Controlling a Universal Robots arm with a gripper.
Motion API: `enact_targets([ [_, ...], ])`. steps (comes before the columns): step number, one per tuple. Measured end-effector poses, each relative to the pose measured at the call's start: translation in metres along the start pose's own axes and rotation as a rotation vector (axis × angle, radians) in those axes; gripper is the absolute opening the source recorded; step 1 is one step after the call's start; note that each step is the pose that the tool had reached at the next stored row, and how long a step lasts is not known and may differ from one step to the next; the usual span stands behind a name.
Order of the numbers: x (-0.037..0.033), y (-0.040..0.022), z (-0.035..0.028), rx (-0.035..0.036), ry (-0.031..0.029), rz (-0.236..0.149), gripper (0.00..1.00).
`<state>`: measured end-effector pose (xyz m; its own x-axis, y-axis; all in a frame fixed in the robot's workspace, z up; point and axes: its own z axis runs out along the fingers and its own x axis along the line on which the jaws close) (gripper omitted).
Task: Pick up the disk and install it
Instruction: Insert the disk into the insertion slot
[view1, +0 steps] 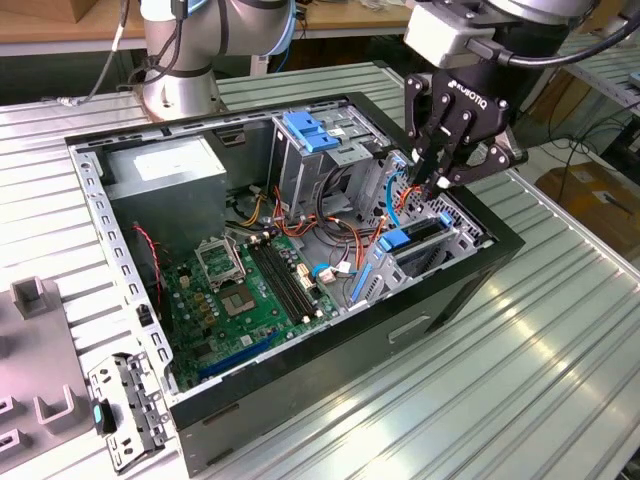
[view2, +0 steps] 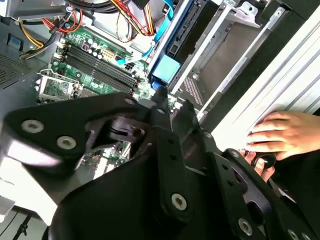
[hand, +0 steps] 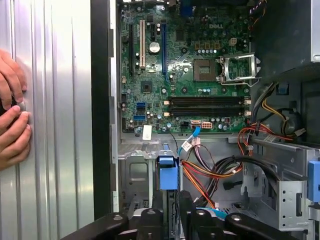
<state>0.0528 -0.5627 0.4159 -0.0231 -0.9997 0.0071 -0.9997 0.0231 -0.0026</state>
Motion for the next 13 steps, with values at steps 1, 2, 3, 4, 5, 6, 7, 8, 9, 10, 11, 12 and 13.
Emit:
enact_targets([
  [1, 0.0001, 0.0000, 0.0020, 0.0000, -0.0001, 0.000, 0.30],
  [2, 0.0002, 0.0000, 0.0038, 0.0000, 0.0000, 0.000, 0.24],
  [3, 0.0003, 0.0000, 0.0055, 0.0000, -0.0001, 0.000, 0.18],
  [4, 0.0004, 0.0000, 0.0075, 0.0000, 0.0000, 0.000, 0.12],
  [5, 0.0005, 0.0000, 0.0092, 0.0000, 0.0001, 0.000, 0.11],
  [6, 0.0007, 0.0000, 0.0115, 0.0000, 0.0000, 0.000, 0.11],
  [7, 0.0008, 0.0000, 0.0132, 0.0000, -0.0001, -0.001, 0.11],
  [8, 0.0007, 0.0000, 0.0149, 0.0000, -0.0001, -0.001, 0.11],
  [9, 0.0007, 0.0000, 0.0154, 0.0000, 0.0001, -0.001, 0.11],
  [10, 0.0007, 0.0000, 0.0155, 0.0000, 0.0002, -0.001, 0.11],
  [11, 0.0007, 0.0000, 0.0155, 0.0000, 0.0003, -0.001, 0.11],
  [12, 0.0007, 0.0000, 0.0156, 0.0000, 0.0001, -0.001, 0.11],
  [13, 0.0007, 0.0000, 0.0159, 0.0000, -0.0001, -0.001, 0.11],
])
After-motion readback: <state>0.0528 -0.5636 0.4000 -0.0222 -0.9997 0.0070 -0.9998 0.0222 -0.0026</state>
